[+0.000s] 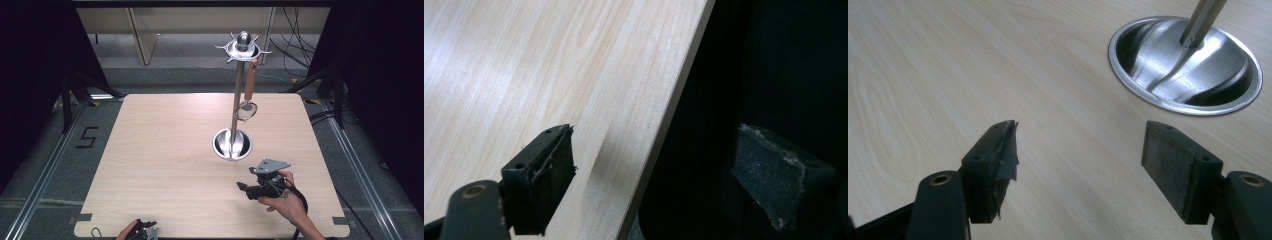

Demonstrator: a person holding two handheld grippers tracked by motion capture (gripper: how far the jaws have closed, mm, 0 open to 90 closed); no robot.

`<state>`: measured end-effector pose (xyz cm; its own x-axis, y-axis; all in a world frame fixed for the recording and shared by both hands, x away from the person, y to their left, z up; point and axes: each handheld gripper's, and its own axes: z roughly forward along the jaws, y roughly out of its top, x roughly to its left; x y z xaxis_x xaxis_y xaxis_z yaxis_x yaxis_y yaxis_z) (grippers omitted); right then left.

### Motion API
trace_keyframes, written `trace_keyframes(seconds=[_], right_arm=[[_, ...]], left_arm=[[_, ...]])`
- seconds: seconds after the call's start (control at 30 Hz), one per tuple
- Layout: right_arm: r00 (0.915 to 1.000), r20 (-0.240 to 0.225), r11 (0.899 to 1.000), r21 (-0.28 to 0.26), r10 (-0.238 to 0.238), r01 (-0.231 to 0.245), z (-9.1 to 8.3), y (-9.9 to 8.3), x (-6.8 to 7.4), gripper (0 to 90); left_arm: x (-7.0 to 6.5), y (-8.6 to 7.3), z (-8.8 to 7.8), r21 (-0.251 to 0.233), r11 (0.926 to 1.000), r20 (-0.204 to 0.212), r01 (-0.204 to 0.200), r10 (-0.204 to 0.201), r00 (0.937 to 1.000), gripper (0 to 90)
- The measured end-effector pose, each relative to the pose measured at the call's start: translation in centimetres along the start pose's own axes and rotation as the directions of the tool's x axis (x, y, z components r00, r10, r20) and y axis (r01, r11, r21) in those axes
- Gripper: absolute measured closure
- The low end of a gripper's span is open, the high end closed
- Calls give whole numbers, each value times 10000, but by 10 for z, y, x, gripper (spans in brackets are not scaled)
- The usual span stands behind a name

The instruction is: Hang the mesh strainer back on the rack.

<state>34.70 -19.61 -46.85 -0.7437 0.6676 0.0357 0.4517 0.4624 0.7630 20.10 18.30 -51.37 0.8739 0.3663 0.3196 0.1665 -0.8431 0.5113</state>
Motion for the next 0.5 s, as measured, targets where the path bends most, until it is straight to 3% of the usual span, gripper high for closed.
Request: trace_keyframes(seconds=[0.17,0.5], right_arm=[[9998,-42,9998,-10,-198,198,1,-6,2,312],[9998,-127,9998,124,-140,142,-4,-17,7,309]], left_arm=[[0,0,0,10,10000,-3,-4,4,10000,161],[1,1,-1,122,9999,97,-23,22,10000,161]])
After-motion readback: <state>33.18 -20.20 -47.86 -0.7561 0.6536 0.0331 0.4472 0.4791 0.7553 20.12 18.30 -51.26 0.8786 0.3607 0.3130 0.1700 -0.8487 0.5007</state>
